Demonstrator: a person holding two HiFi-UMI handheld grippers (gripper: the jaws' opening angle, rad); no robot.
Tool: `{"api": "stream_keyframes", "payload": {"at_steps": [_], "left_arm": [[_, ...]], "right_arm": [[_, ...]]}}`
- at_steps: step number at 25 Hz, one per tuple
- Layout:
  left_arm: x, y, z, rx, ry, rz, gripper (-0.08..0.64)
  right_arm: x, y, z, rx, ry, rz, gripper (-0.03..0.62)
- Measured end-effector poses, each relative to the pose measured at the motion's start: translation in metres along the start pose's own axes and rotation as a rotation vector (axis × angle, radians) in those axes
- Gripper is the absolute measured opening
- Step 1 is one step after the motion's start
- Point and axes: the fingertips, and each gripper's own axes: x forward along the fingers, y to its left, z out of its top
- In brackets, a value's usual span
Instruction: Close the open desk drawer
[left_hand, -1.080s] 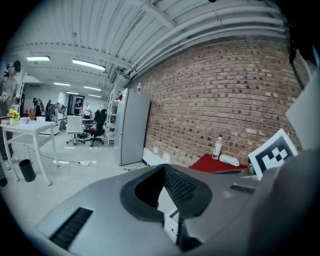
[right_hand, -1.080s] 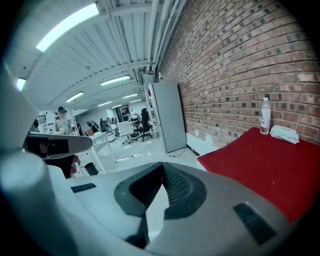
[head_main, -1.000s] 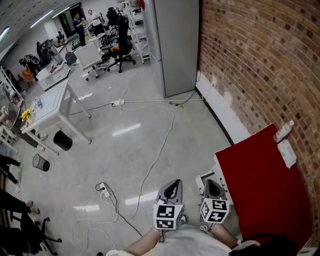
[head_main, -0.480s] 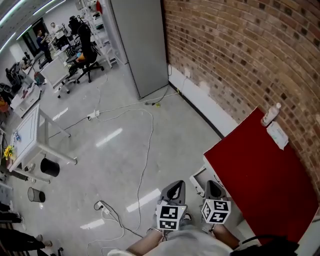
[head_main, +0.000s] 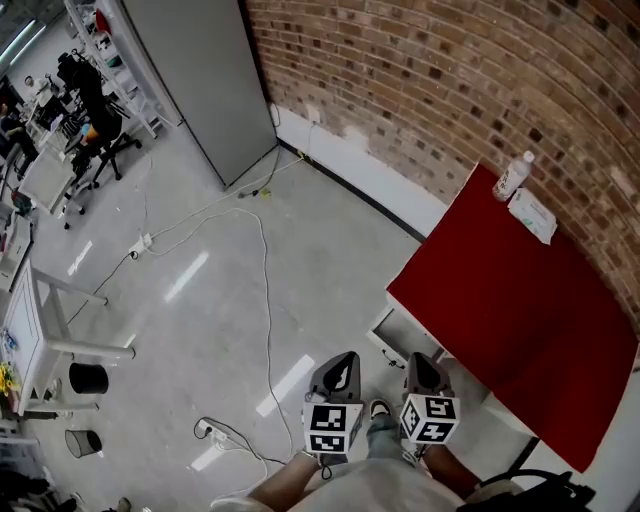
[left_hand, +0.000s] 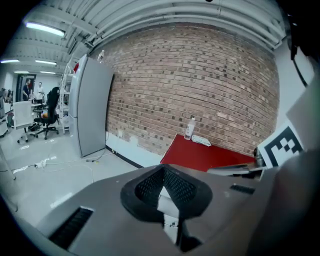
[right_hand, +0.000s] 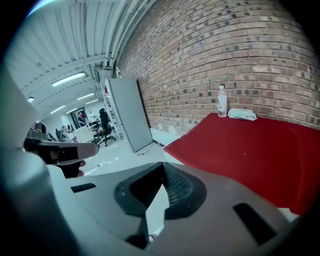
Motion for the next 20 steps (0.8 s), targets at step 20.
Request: {"api": "stream_keyframes", "payload": {"at_steps": [20], "left_arm": [[0.130,0.031,-0.225,-0.119,0.034,-0.032,0.008]], "right_arm": [[0.121,-0.077,-0.178,0.055,-0.004,-0.045,-0.002]]}}
